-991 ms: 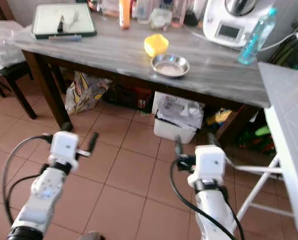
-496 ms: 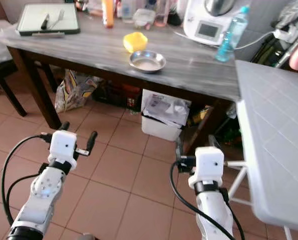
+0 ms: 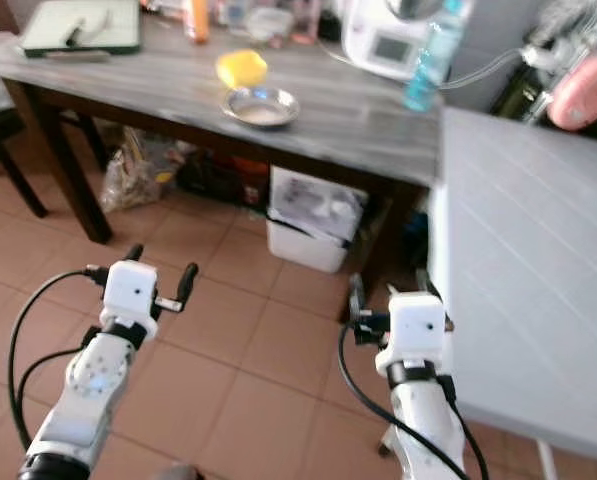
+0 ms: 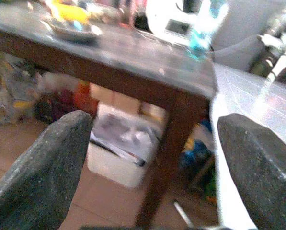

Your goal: Setting the table

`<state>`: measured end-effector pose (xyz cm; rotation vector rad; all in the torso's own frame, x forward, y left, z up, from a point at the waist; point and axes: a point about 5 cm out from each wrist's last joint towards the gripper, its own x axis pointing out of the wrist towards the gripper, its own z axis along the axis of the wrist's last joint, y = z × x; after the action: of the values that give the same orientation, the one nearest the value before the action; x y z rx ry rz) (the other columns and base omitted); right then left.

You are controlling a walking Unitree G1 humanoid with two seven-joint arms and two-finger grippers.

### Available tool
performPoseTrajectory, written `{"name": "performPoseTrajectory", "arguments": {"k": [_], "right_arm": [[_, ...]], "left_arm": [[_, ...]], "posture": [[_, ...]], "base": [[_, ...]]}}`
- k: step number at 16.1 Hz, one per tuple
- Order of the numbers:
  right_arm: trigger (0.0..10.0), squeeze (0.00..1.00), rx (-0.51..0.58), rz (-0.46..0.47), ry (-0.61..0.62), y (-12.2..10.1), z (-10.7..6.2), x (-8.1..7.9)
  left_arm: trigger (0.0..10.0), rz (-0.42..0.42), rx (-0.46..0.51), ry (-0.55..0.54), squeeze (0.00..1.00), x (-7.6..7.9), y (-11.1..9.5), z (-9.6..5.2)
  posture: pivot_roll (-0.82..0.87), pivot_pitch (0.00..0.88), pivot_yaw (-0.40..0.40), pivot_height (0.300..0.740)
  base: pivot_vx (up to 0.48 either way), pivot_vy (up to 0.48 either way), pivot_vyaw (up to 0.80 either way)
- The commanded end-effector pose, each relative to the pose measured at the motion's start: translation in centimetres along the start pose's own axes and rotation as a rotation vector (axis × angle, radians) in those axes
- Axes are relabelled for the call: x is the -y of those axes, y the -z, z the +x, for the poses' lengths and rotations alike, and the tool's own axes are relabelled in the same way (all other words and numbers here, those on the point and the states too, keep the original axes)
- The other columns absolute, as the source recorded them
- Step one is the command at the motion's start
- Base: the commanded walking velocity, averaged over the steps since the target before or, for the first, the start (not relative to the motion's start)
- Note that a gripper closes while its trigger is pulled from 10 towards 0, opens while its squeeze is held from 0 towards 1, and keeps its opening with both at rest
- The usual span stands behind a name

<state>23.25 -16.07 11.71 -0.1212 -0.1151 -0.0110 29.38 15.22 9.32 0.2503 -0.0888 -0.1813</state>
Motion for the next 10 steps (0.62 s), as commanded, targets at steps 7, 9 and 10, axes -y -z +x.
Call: {"name": "performPoseTrajectory", "arguments": {"k": [7,9,10], "right_arm": [[10.0,0.00,0.015,-0.002,0.031,-0.5,-0.1,0.6],[10.0,0.00,0.025,-0.006,0.046,-0.8,-0.1,0.8],[10.0,0.00,0.027,-0.004,0.051,-0.8,-0.1,0.8]], "left_arm": [[10.0,-0.033,0.106,0.038,0.00,0.7,-3.5,1.3],[10.0,-0.035,0.125,0.042,0.00,0.6,-4.1,1.5],[10.0,-0.035,0.125,0.044,0.00,0.5,-4.2,1.6]], "posture": [[0.19,0.131,-0.082,0.740],[0.19,0.128,-0.078,0.740],[0.19,0.126,-0.076,0.740]], "base": [[0.000,-0.311,-0.20],[0.000,-0.309,0.00],[0.000,-0.311,0.00]]}}
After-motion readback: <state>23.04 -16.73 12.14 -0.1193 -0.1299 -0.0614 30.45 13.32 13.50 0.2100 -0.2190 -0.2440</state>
